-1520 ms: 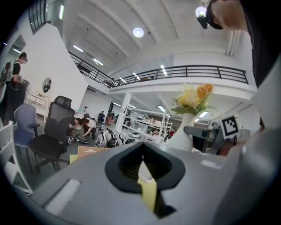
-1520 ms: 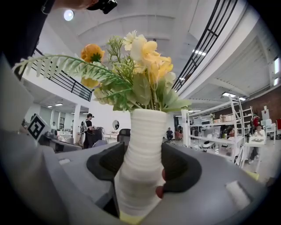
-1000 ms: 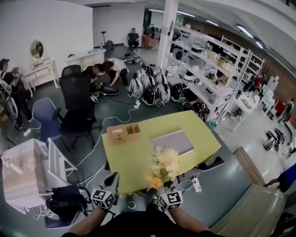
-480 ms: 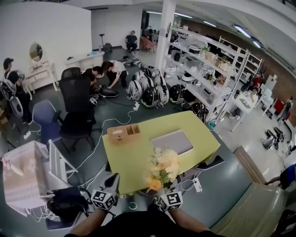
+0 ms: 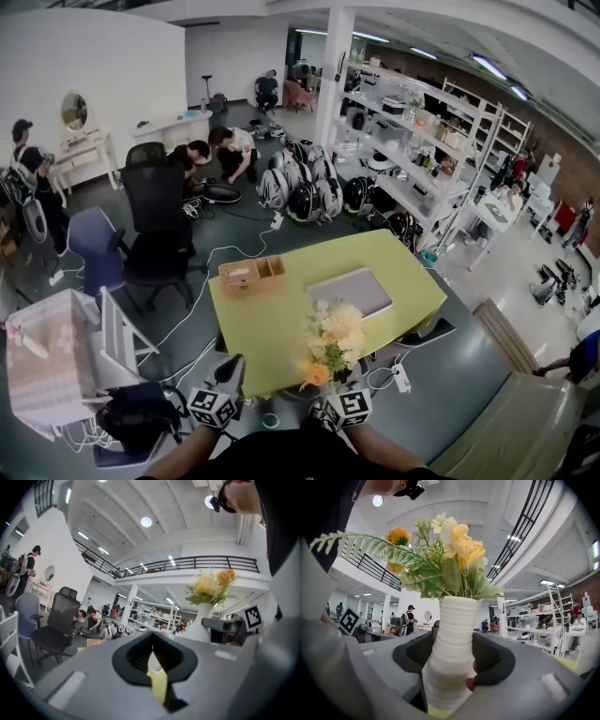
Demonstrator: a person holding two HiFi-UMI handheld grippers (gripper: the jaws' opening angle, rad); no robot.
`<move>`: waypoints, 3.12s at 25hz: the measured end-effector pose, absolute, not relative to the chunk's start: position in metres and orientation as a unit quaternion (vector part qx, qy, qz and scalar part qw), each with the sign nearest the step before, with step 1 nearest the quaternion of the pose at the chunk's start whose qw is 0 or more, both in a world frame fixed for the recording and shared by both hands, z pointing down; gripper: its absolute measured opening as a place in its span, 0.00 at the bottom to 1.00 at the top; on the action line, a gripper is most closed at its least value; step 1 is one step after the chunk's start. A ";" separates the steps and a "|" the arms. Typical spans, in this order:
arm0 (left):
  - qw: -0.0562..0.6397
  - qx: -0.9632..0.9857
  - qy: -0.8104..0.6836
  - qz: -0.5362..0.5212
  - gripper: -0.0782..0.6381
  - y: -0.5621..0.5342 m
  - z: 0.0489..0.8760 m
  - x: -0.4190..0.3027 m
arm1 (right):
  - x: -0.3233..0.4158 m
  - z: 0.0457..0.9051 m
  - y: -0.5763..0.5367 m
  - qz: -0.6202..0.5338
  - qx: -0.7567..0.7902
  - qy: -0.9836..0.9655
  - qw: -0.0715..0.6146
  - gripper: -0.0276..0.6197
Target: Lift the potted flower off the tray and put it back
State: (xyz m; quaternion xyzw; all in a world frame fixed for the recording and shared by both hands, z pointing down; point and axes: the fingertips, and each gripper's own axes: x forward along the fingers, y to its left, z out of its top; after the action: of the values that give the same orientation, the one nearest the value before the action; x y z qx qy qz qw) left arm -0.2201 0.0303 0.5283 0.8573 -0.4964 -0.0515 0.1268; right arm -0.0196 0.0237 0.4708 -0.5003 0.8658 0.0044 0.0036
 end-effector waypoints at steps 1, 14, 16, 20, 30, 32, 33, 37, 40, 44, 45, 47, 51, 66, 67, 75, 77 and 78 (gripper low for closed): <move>0.128 0.856 -0.498 -0.052 0.12 0.030 0.529 -0.220 | -0.019 0.470 0.024 0.005 -0.500 0.866 0.005 0.45; 0.141 0.856 -0.494 -0.049 0.12 0.032 0.537 -0.204 | -0.001 0.472 0.023 0.005 -0.511 0.859 0.009 0.45; 0.145 0.856 -0.494 -0.046 0.12 0.029 0.539 -0.201 | 0.002 0.472 0.020 0.005 -0.511 0.859 0.009 0.45; 0.150 0.855 -0.494 -0.040 0.12 0.020 0.543 -0.190 | 0.011 0.474 0.012 0.002 -0.512 0.859 0.013 0.45; 0.160 0.851 -0.500 -0.026 0.12 -0.023 0.560 -0.145 | 0.061 0.500 -0.046 -0.007 -0.511 0.860 0.006 0.45; 0.163 0.850 -0.500 -0.024 0.12 -0.037 0.568 -0.134 | 0.075 0.509 -0.068 -0.006 -0.512 0.859 0.006 0.45; 0.165 0.849 -0.501 -0.022 0.12 -0.045 0.572 -0.128 | 0.083 0.513 -0.081 -0.007 -0.513 0.858 0.007 0.45; 0.173 0.846 -0.505 -0.013 0.12 -0.076 0.582 -0.101 | 0.117 0.523 -0.130 -0.005 -0.515 0.857 0.003 0.45; 0.175 0.842 -0.510 -0.009 0.12 -0.101 0.587 -0.084 | 0.142 0.527 -0.165 -0.010 -0.518 0.855 0.003 0.45; 0.185 0.832 -0.523 -0.002 0.12 -0.124 0.599 -0.065 | 0.169 0.537 -0.209 -0.012 -0.519 0.855 0.001 0.45; 0.188 0.829 -0.526 0.000 0.12 -0.128 0.602 -0.060 | 0.177 0.541 -0.221 -0.011 -0.519 0.855 0.000 0.45; 0.193 0.823 -0.534 0.003 0.12 -0.135 0.609 -0.052 | 0.192 0.551 -0.245 -0.011 -0.519 0.855 0.001 0.45; 0.204 0.807 -0.553 0.015 0.12 -0.153 0.627 -0.046 | 0.215 0.576 -0.306 -0.009 -0.519 0.855 0.002 0.45; 0.265 0.736 -0.617 0.088 0.12 -0.141 0.712 -0.061 | 0.234 0.753 -0.445 -0.017 -0.526 0.848 -0.070 0.45; 0.266 0.733 -0.619 0.092 0.12 -0.138 0.714 -0.064 | 0.231 0.761 -0.447 -0.015 -0.524 0.848 -0.074 0.45; 0.271 0.712 -0.636 0.121 0.12 -0.135 0.729 -0.075 | 0.227 0.795 -0.459 -0.010 -0.520 0.850 -0.086 0.45; 0.274 0.709 -0.638 0.124 0.12 -0.135 0.732 -0.077 | 0.226 0.799 -0.457 -0.004 -0.519 0.851 -0.084 0.45; 0.277 0.708 -0.637 0.124 0.12 -0.135 0.733 -0.077 | 0.226 0.799 -0.456 0.001 -0.518 0.851 -0.082 0.46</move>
State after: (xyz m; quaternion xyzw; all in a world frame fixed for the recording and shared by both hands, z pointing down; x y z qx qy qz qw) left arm -0.0770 -0.1355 0.7330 0.7083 -0.6375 0.1235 0.2770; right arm 0.2258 -0.4558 0.7986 -0.5183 0.8512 0.0015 -0.0822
